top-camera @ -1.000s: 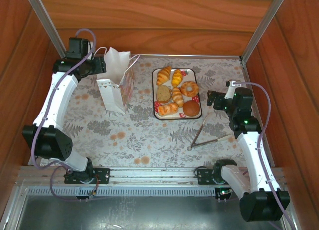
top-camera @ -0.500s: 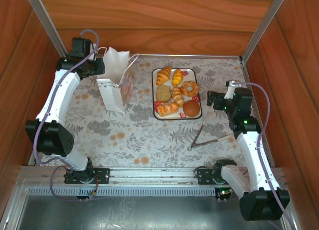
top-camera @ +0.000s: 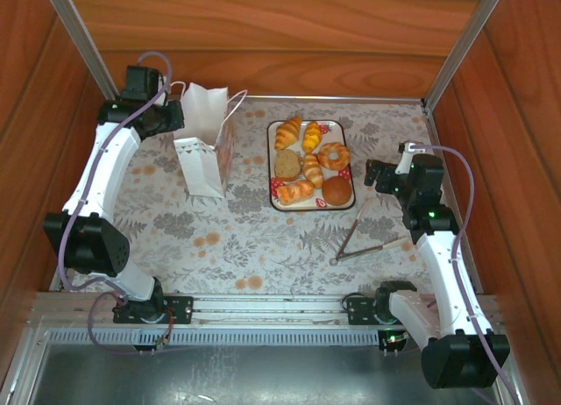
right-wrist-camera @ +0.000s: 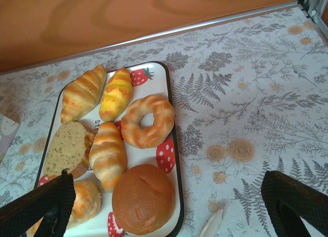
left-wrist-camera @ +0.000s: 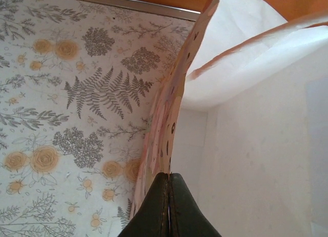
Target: Place the fake bread into the paper bag
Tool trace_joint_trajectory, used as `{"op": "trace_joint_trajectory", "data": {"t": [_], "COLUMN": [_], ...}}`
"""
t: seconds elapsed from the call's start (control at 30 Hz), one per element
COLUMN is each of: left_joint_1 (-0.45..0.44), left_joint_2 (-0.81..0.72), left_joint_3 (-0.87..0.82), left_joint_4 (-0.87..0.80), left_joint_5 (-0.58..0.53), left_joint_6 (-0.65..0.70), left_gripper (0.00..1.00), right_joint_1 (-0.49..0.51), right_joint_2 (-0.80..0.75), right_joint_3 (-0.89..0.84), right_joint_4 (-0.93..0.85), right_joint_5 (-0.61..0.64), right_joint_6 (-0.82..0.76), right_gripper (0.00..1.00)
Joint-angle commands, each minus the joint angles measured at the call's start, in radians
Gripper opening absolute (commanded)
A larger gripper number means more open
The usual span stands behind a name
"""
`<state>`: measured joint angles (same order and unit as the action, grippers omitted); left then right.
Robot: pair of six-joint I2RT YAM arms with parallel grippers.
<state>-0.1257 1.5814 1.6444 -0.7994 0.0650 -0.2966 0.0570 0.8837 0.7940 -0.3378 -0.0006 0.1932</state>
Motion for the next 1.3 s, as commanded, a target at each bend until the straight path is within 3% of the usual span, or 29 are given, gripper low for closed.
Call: {"op": "trace_joint_trajectory", "data": {"t": [0.0, 0.37, 0.83, 1.0, 1.27], "left_joint_1": [-0.015, -0.084, -0.166, -0.243, -0.334], "left_joint_2": [-0.067, -0.192, -0.312, -0.332, -0.332], "left_joint_3": [0.009, -0.081, -0.243, -0.274, -0.332], "left_joint_4": [-0.015, 0.012, 0.103, 0.11, 0.177], "left_joint_5": [-0.016, -0.126, 0.009, -0.002, -0.011], "left_joint_6": [-0.057, -0.269, -0.437, -0.491, -0.537], "left_gripper": [0.0, 0.0, 0.0, 0.0, 0.0], "right_joint_1": [-0.008, -0.008, -0.008, -0.008, 0.004], "right_joint_2": [-0.01, 0.034, 0.101, 0.113, 0.194], "right_joint_3": [-0.005, 0.067, 0.094, 0.139, 0.263], "right_joint_4": [-0.002, -0.085, -0.111, -0.195, -0.535], "right_joint_5": [0.009, 0.059, 0.068, 0.168, 0.233], "right_joint_6": [0.016, 0.125, 0.185, 0.204, 0.443], "right_gripper": [1.0, 1.0, 1.0, 1.0, 1.0]}}
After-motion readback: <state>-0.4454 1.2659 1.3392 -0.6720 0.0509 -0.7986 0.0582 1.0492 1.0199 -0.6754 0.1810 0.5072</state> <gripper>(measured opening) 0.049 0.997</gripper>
